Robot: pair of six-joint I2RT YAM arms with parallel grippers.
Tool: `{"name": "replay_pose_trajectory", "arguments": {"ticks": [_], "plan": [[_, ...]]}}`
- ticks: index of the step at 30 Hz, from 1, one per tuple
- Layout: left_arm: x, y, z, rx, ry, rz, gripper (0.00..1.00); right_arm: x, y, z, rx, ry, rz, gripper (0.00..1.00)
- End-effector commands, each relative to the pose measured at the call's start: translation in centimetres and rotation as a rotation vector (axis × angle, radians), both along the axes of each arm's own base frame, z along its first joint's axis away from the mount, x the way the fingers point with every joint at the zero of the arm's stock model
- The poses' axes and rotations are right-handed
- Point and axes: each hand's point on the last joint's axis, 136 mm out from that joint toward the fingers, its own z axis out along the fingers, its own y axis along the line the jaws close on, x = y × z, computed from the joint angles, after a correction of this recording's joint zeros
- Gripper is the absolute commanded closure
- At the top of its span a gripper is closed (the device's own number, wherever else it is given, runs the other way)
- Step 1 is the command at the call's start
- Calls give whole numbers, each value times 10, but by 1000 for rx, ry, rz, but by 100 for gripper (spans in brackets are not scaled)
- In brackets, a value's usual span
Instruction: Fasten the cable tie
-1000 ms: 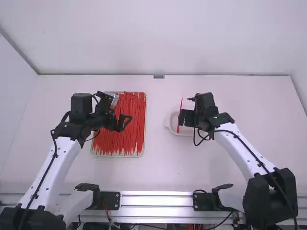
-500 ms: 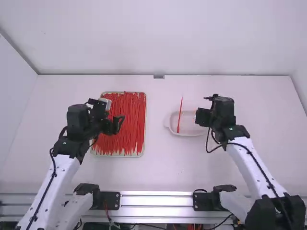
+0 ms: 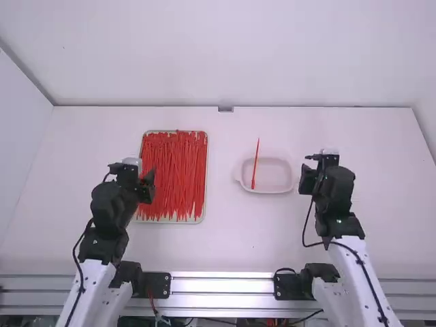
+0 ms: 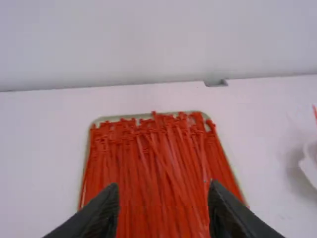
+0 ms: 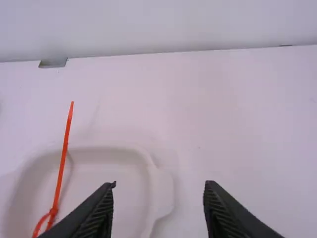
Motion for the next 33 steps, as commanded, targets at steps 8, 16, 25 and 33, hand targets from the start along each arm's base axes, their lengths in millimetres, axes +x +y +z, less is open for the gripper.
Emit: {"name": "replay_pose_trajectory", "arguments": {"ticks": [8,16,25,33], "plan": [[-23,15,-49,23,-1,79,75,-39,1,-45,-11,4,8,76],[-33,15,-84,23,-1,79,89,-62,1,-83,-11,4,8,92],[-34,15,-61,19,-112,80,100,-62,1,-71,-11,-104,7,100],[-35,15,-42,15,-194,81,100,-60,1,-45,-12,-218,7,100]]}}
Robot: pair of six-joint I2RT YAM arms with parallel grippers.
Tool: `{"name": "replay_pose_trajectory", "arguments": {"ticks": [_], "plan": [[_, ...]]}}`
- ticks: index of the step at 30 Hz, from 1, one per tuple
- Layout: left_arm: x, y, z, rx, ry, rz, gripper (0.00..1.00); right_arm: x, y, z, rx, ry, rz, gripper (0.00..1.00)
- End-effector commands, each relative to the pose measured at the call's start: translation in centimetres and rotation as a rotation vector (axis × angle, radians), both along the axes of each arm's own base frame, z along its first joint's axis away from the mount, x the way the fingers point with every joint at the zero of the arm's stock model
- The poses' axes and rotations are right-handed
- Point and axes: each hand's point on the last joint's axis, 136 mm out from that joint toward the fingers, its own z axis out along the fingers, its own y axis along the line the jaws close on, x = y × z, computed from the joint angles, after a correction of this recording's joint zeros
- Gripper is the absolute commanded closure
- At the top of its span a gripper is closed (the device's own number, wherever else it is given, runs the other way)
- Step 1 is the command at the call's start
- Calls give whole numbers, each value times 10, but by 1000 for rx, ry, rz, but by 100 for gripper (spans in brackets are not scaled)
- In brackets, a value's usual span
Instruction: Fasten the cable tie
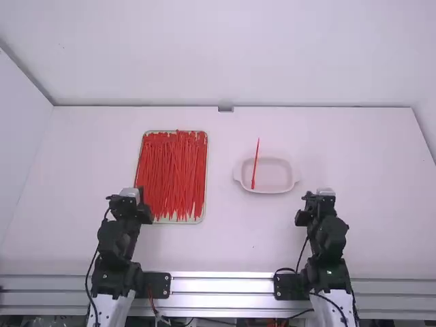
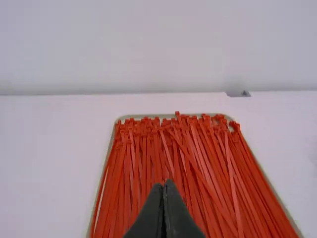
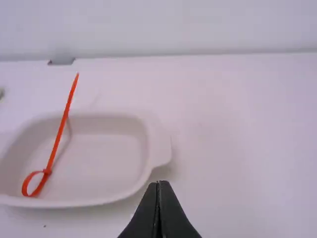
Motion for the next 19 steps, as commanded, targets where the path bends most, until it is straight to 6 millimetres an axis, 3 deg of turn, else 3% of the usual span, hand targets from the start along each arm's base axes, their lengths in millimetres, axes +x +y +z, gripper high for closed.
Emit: {"name": "replay_pose_trajectory", "arguments": {"ticks": [1,19], "plan": [[-1,3,1,2,-15,12,100,-1,0,1,0,-18,1,100],[-1,3,1,2,-15,12,100,-3,0,40,0,-189,1,100]]}}
